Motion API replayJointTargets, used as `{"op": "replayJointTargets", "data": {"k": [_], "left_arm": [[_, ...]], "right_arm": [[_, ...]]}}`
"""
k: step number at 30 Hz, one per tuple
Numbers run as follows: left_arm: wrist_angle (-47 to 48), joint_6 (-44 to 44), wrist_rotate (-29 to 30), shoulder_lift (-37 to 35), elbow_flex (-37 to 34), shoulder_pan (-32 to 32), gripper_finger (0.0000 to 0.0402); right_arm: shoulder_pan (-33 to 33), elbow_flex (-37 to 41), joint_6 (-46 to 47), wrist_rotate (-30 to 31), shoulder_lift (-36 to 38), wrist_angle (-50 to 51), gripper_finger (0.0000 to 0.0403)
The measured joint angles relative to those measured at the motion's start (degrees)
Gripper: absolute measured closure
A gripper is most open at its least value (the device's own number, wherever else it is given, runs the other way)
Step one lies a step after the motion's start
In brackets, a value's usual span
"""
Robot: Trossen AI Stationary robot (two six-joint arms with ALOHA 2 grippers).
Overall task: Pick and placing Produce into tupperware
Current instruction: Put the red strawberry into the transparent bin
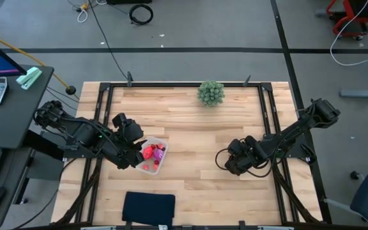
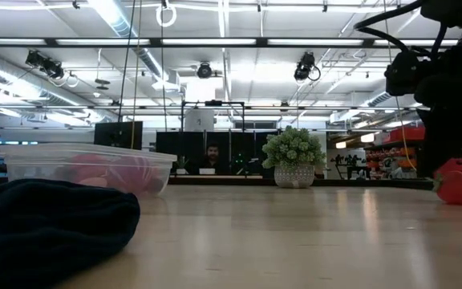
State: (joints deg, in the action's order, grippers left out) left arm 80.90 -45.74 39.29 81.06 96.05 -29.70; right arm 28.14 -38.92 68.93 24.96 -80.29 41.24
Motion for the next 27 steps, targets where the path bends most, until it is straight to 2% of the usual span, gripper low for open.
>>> {"op": "replayJointTargets", "data": {"k": [7,12,20,27], "left_arm": [[0.0,0.02,0.0,0.0,0.0,-0.02,0.023],[-0.02,0.0,0.0,0.0,0.0,-0.02,0.023],[-0.02,0.0,0.0,0.0,0.0,-0.01,0.023],[-0.02,-0.11,0.0,0.0,0.0,-0.01,0.023]], "right_arm": [[0.0,0.26,-0.07,-0.3,-0.02,-1.35,0.0201],[0.0,3.33,-0.09,-0.42,-0.07,-6.2,0.0221],[0.0,5.47,0.52,0.64,-0.07,-6.83,0.0252],[0.0,5.51,0.55,0.69,-0.07,-7.07,0.0313]]}}
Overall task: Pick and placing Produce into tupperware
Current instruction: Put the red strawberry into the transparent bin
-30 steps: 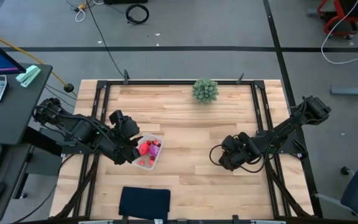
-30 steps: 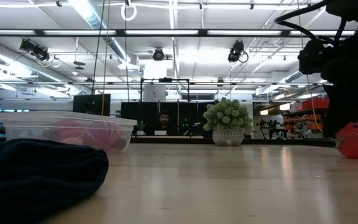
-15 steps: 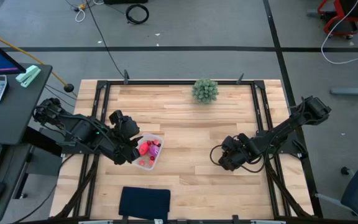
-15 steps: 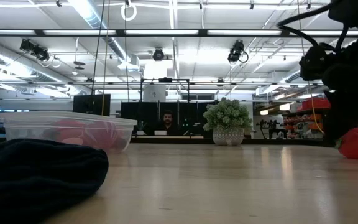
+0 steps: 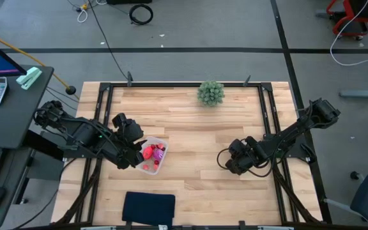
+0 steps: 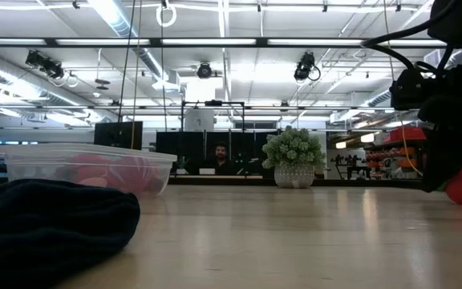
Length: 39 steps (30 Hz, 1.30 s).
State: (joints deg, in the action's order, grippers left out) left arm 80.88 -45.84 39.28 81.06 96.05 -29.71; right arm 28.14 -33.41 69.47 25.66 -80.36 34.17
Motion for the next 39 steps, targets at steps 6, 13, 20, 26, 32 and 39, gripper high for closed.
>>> {"op": "replayJointTargets", "data": {"k": [6,13,20,26,32,39], "left_arm": [[-0.02,-0.02,-0.02,0.0,0.0,-0.01,0.023],[-0.02,-0.02,0.15,0.0,-0.01,-0.01,0.023],[-0.07,-0.01,2.07,0.0,-0.02,-0.01,0.023],[-0.54,-0.01,2.15,-0.02,-0.02,-0.01,0.023],[-0.96,0.04,2.17,-0.04,-0.04,-0.01,0.023],[-0.93,0.19,2.17,-0.04,-0.04,-0.01,0.023]], "right_arm": [[0.0,0.0,-0.04,0.21,0.0,-0.12,0.0392],[0.0,0.04,-4.23,7.96,0.0,-10.24,0.0396],[-1.85,0.04,-34.75,15.3,-0.01,-49.52,0.0399],[-6.01,-1.13,-59.28,9.79,-3.33,-81.66,0.0396],[-11.12,-10.19,-61.73,3.2,-15.14,-86.54,0.0398],[-15.21,-29.84,-67.04,-3.52,-35.64,-86.01,0.0398]]}}
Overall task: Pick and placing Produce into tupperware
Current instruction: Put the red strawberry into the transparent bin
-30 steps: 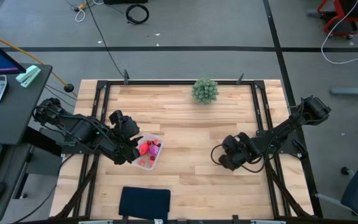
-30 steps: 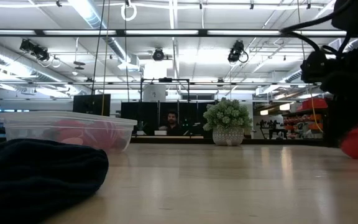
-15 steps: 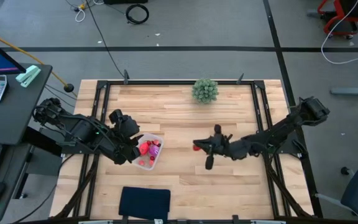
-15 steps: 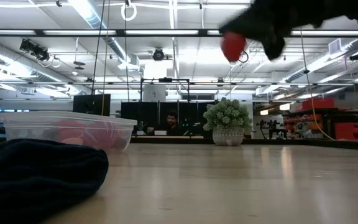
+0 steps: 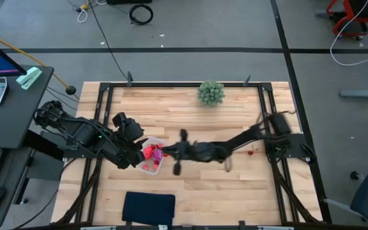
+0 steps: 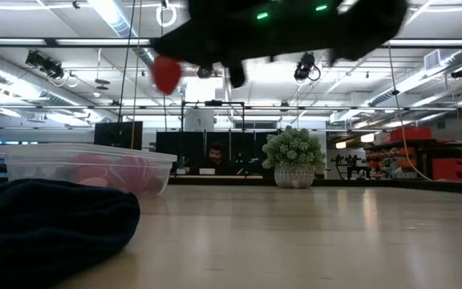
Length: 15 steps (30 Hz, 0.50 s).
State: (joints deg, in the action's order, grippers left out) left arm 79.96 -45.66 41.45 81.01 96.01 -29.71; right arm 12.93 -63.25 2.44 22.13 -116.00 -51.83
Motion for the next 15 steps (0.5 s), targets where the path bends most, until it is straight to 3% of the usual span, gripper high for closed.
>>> {"op": "replayJointTargets", "data": {"k": [3,8,15], "left_arm": [[0.01,-0.01,-0.02,0.0,0.0,0.0,0.023],[0.05,-0.01,-0.02,0.0,0.0,-0.09,0.023],[0.47,1.34,-0.04,0.0,0.0,-0.09,0.023]], "right_arm": [[-1.47,-8.68,-3.46,0.08,-6.94,3.27,0.0399],[-4.36,-19.96,-1.4,-0.18,-14.86,14.35,0.0396],[-7.34,-25.5,0.39,-2.55,-17.51,28.46,0.0381]]}}
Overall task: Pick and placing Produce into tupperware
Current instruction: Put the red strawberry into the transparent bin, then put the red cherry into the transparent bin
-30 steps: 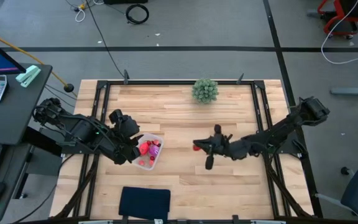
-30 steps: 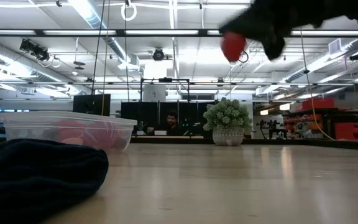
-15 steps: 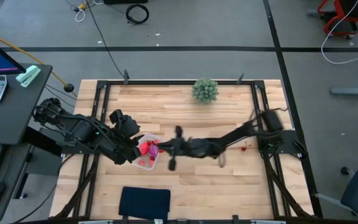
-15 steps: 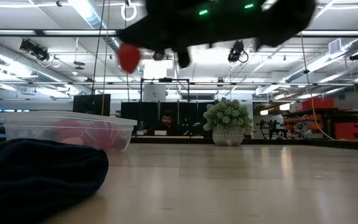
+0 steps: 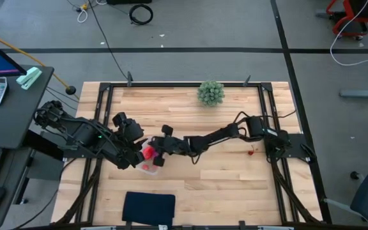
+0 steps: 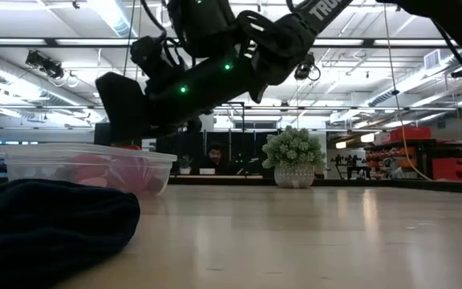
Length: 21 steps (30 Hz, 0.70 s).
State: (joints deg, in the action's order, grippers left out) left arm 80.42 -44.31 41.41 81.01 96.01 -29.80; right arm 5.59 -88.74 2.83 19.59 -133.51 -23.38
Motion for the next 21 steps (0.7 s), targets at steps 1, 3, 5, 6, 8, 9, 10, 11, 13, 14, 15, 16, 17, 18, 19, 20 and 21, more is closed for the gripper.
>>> {"op": "replayJointTargets", "data": {"k": [1,3,5,6,8,9,10,11,13,14,15,16,17,18,19,20,21], "left_arm": [[0.01,0.0,0.0,0.0,0.0,0.0,0.023],[-0.02,0.02,0.01,0.0,0.0,0.0,0.023],[0.0,-0.02,0.02,0.0,0.0,0.0,0.023],[0.0,-0.02,0.01,0.0,0.0,0.0,0.023],[-0.04,-0.04,0.0,0.02,0.0,0.0,0.023],[-0.04,-0.04,0.02,0.02,0.0,0.0,0.023],[-0.07,-0.04,0.01,0.01,0.0,0.0,0.023],[-0.07,-0.05,0.01,0.01,0.0,0.0,0.023],[-0.06,-0.3,0.0,0.01,0.0,0.0,0.023],[-0.07,-0.5,0.02,0.02,0.0,0.0,0.023],[-0.07,-0.79,0.01,0.02,0.0,0.0,0.023],[-0.04,-1.01,0.0,0.02,0.0,0.0,0.023],[-0.08,-1.14,0.02,0.02,0.0,0.0,0.023],[-0.07,-1.14,0.0,0.02,0.0,0.0,0.023],[-0.09,-1.14,0.02,0.02,0.0,0.0,0.023],[-0.06,-1.14,0.03,0.02,0.0,0.0,0.023],[-0.08,-1.14,0.11,0.02,0.0,0.0,0.023]], "right_arm": [[-0.37,0.0,0.01,-0.87,0.51,1.52,0.0375],[-0.88,0.06,0.01,-1.45,1.53,3.03,0.036],[-1.22,0.06,0.0,-1.69,3.3,4.2,0.0344],[-1.47,0.06,0.0,-2.25,4.41,4.35,0.0336],[-1.56,-0.02,0.02,-4.06,6.72,6.41,0.0321],[-1.51,-0.03,0.02,-5.36,8.1,8.67,0.0314],[-1.36,-0.03,0.0,-6.74,9.52,11.82,0.0307],[-1.22,-0.03,0.01,-8.27,11.15,15.82,0.0301],[-0.91,-0.01,0.27,-10.72,15.12,26.82,0.029],[-0.76,-0.01,1.05,-11.92,17.19,32.61,0.0286],[-0.51,-0.03,2.24,-13.09,19.46,39.87,0.0283],[-0.3,-0.09,4.06,-14.07,21.38,47.2,0.0281],[0.06,-0.07,6.41,-14.9,23.13,54.21,0.0281],[0.59,-0.08,8.92,-15.01,24.62,61.06,0.028],[1.19,-0.02,11.77,-14.69,26.07,67.89,0.0281],[1.98,0.04,14.51,-14.06,27.28,74.07,0.0282],[3.05,0.04,17.2,-12.69,28.49,79.06,0.0283]]}}
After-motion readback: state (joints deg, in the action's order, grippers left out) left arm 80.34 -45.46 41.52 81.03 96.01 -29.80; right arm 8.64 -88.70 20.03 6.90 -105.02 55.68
